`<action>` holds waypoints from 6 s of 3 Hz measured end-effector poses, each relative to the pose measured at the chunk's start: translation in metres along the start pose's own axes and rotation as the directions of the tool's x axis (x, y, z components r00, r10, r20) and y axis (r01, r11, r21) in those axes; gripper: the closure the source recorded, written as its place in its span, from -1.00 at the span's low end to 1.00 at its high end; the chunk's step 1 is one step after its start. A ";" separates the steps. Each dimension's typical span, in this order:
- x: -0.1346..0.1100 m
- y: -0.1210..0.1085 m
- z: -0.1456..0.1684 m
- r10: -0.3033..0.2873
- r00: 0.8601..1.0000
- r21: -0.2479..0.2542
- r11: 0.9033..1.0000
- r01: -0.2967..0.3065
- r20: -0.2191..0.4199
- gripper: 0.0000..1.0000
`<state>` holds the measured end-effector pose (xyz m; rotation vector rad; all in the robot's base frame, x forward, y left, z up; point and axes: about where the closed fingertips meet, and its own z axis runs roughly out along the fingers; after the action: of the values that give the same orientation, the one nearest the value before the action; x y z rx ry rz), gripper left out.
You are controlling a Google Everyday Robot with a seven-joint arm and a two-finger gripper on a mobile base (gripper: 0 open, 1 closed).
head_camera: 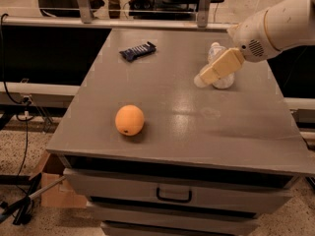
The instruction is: Move rxbar blueberry near orange
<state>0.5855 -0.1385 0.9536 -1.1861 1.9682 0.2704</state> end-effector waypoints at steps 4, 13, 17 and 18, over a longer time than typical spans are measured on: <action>-0.050 -0.014 0.076 0.121 0.961 0.118 0.981 -0.154 0.249 -1.00; -0.110 -0.047 0.249 0.176 0.900 0.113 0.964 -0.239 0.400 -1.00; -0.096 -0.075 0.305 0.234 0.921 0.079 0.959 -0.270 0.312 -0.68; -0.097 -0.077 0.307 0.218 0.928 0.063 0.967 -0.248 0.304 -0.21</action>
Offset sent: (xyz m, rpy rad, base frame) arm 0.0556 0.0308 -0.0013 0.2699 -0.1060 -0.1415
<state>0.8326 0.0501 0.8393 -0.7949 1.8329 0.4397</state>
